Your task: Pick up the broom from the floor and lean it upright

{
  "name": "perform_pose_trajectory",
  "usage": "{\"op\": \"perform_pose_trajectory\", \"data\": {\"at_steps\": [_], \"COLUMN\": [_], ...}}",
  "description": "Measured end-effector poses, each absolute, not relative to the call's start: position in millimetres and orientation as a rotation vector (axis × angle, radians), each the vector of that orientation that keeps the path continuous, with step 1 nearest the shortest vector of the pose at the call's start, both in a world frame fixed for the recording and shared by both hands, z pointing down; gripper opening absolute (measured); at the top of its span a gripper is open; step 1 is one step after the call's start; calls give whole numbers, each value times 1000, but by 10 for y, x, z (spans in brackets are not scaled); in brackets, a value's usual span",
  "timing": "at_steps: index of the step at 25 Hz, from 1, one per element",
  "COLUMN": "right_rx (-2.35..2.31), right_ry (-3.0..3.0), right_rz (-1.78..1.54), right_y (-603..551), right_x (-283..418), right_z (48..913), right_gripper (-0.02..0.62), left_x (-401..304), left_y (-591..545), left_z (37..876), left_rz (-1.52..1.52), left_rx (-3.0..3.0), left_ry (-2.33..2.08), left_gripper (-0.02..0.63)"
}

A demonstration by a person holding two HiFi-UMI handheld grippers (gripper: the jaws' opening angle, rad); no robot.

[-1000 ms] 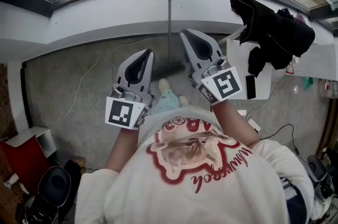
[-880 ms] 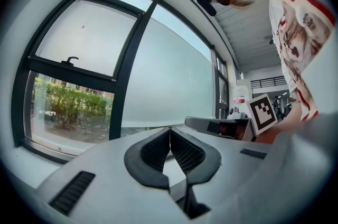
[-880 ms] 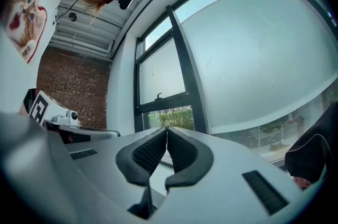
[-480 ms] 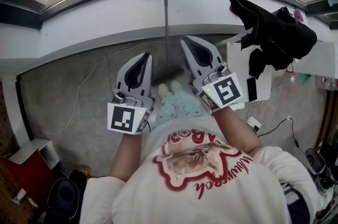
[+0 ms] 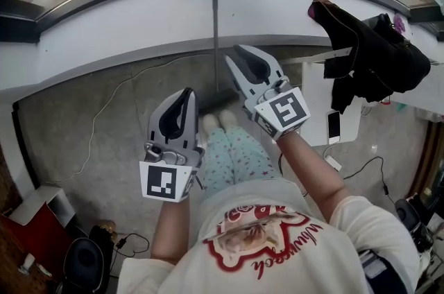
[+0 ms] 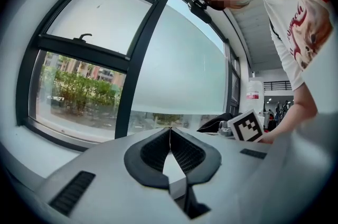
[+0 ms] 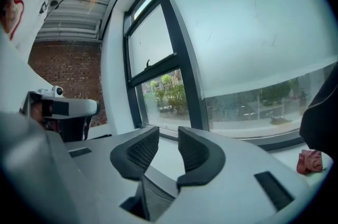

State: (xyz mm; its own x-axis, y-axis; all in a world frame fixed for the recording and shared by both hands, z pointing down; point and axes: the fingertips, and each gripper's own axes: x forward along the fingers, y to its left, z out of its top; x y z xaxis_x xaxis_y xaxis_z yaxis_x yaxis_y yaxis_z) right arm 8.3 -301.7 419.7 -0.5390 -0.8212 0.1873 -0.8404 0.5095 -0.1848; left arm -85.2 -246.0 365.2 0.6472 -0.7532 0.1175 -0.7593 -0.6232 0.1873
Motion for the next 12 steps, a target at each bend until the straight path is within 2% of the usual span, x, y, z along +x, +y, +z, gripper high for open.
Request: {"op": "perform_pose_trajectory", "data": {"at_steps": [1, 2, 12], "right_rx": [1459, 1450, 1376], "right_ry": [-2648, -2640, -2560], "right_rz": [414, 430, 557], "right_y": [-3090, -3163, -3970], "right_x": [100, 116, 136], "right_z": [4319, 4438, 5690], "right_gripper": [129, 149, 201], "left_x": [-844, -836, -802], "left_y": [-2464, -2471, -2555], "left_z": [3719, 3788, 4442], "left_rz": [50, 60, 86], "left_rx": [2644, 2641, 2541], "left_ry": [-1234, -1233, -1256], "left_gripper": [21, 21, 21]}}
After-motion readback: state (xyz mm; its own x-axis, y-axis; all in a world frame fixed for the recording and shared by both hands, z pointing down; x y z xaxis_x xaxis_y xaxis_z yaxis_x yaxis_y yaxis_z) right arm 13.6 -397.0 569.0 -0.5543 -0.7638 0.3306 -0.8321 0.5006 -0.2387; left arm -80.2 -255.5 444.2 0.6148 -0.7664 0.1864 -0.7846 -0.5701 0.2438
